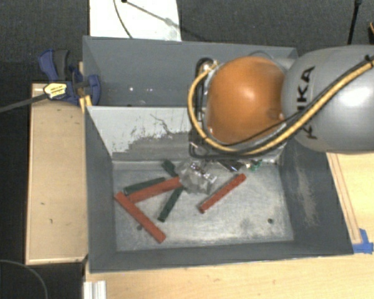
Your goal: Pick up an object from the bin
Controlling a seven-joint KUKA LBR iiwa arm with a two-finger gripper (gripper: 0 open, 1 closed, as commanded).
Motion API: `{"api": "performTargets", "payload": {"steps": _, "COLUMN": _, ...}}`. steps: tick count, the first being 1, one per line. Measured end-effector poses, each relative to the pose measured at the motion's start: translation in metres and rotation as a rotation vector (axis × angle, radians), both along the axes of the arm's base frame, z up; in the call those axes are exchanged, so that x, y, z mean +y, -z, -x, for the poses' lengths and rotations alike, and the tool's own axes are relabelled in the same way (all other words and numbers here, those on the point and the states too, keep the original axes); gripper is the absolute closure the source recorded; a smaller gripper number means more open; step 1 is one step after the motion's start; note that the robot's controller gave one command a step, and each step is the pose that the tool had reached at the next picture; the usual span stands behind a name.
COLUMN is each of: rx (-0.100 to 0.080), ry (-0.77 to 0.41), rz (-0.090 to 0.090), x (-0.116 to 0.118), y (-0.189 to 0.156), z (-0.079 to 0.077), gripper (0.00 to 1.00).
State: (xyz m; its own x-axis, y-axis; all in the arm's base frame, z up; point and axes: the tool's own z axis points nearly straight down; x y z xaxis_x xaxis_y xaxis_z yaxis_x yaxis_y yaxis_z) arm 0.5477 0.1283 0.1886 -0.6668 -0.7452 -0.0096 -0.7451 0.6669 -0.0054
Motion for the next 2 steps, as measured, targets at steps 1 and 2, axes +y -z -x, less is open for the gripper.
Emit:
{"api": "performTargets", "payload": {"steps": 1, "rx": 0.01, "ry": 0.221, "rz": 0.002, "x": -0.015, "y": 0.001, "z": 0.01, "gripper": 1.0}}
{"api": "performTargets", "payload": {"steps": 2, "rx": 0.006, "ry": 0.336, "rz": -0.002, "x": -0.011, "y": 0.0, "z": -0.006, "gripper": 1.0}}
